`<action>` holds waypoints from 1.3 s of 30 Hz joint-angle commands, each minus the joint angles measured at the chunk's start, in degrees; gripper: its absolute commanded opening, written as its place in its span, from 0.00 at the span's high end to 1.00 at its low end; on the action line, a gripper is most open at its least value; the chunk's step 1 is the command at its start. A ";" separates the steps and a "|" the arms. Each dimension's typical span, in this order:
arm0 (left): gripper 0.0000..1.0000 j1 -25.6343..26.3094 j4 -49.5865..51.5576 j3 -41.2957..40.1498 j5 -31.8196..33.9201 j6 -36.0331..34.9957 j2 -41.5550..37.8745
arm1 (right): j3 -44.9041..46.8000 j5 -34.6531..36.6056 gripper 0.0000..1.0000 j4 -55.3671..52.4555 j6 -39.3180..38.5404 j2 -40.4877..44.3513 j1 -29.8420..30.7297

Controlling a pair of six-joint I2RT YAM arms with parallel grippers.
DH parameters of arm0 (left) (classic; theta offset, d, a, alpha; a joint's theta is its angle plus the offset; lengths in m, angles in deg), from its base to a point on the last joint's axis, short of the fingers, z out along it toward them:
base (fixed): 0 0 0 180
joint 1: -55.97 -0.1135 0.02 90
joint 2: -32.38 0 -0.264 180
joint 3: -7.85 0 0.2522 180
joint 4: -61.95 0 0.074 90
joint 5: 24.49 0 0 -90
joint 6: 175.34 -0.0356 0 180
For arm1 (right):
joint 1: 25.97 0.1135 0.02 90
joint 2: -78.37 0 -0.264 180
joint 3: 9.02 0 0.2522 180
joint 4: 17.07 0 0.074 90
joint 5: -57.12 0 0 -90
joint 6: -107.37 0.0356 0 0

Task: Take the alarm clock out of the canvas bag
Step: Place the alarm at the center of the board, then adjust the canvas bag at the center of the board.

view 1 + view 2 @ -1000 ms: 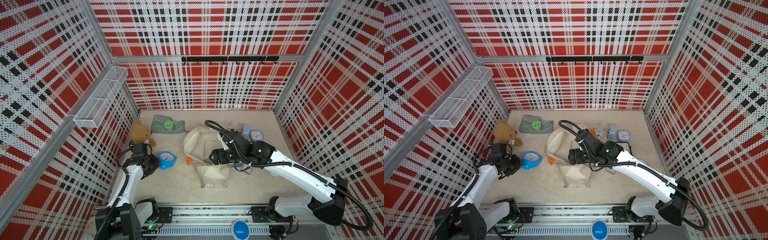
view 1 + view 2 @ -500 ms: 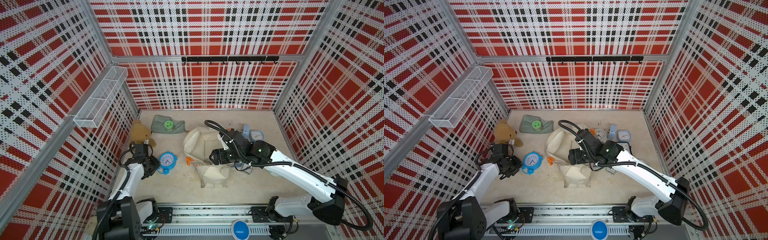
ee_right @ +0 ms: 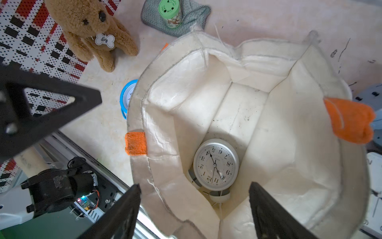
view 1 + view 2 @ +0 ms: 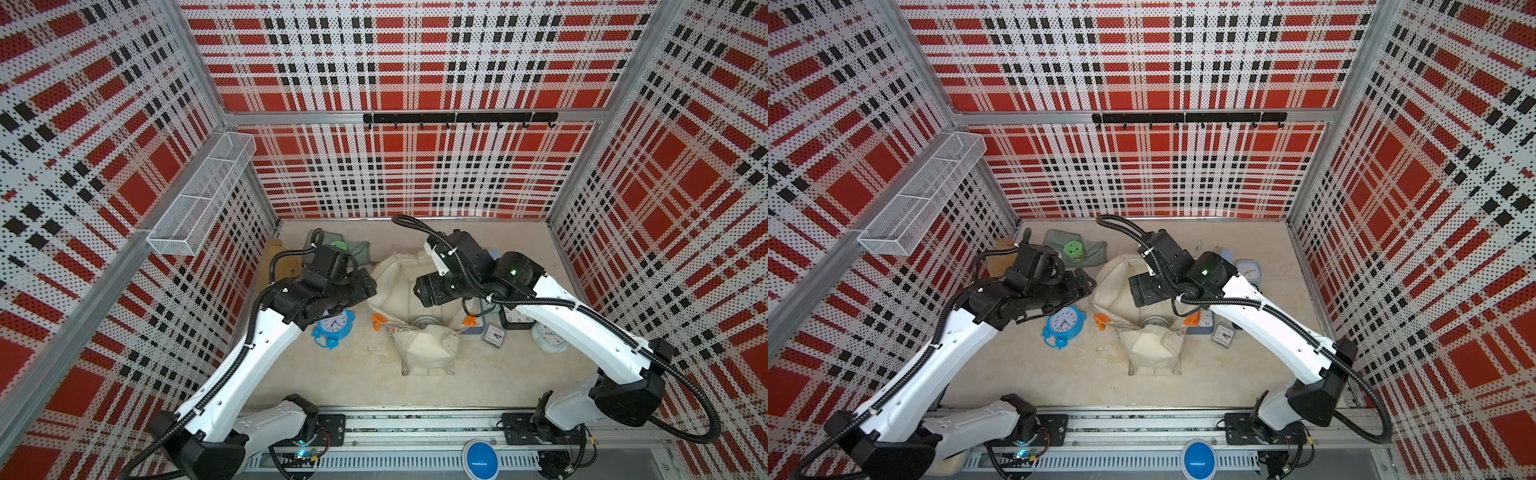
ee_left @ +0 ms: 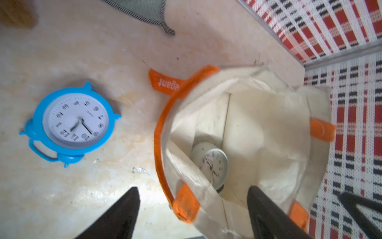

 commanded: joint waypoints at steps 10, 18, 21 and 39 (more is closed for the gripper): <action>0.04 18.74 5.89 -3.31 -1.97 16.78 0.58 | 10.06 -11.08 0.24 1.26 0.74 1.64 -1.17; 0.01 18.86 -8.43 -13.98 0.79 26.49 -2.74 | 23.75 -17.67 0.47 7.21 8.04 3.84 1.13; 0.01 18.88 -16.00 -18.51 2.61 30.49 -4.39 | 28.17 -19.30 0.50 10.20 10.75 4.51 3.25; 0.14 19.53 -27.48 -29.82 5.51 34.18 0.25 | 41.65 -24.39 0.54 23.53 20.45 5.57 8.88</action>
